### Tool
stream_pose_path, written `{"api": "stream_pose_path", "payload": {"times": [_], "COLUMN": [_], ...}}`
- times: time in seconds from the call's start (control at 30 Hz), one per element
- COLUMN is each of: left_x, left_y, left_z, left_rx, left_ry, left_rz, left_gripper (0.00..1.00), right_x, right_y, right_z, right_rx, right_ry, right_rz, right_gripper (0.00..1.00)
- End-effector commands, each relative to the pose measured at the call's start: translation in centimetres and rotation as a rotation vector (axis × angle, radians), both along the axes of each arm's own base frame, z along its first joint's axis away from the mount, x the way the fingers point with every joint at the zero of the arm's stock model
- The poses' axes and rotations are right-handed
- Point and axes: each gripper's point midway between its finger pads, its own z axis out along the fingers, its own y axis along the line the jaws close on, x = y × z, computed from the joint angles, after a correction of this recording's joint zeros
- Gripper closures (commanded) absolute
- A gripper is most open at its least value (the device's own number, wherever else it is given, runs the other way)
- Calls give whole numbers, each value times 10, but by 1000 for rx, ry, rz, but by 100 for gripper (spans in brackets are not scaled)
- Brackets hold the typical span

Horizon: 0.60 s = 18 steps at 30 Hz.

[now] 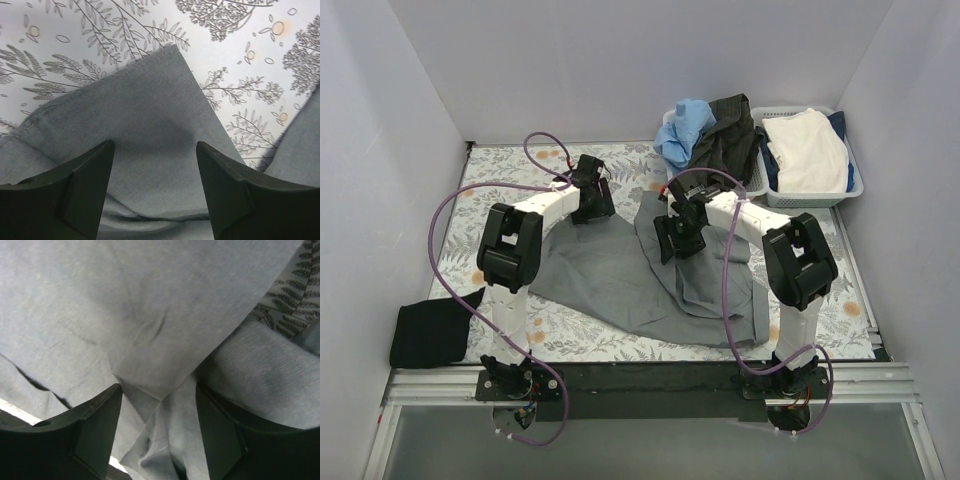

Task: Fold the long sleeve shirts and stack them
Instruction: Flatten the shirt out

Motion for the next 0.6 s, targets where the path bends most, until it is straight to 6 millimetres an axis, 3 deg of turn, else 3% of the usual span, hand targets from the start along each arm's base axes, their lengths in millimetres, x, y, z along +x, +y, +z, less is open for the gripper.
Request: {"api": "stream_pose_path", "payload": {"times": [0.0,0.1,0.13,0.2,0.4,0.5,0.57], "left_x": [-28,-28,-27,-22,-4,1,5], "left_y": [39,53,57,74,129,156,176], "left_z": [-39,-43,-44,-43,-49,-51,-51], "left_rx": [189,245,252,252,221,215,212], "left_ry": [144,151,152,152,161,169,166], "left_rz": [48,83,93,142,280,350,402], "left_gripper": [36,41,42,43,45,46,46], "right_x": [15,15,17,17,2,-21,-49], "right_y": [14,27,30,42,58,55,47], "right_z": [7,13,19,35,88,112,123], "right_rx": [17,29,35,62,138,204,257], "right_ry": [-50,-71,-92,-131,-233,-239,-222], "right_rz": [20,49,56,91,187,264,346], "right_gripper": [37,70,87,99,99,99,99]}}
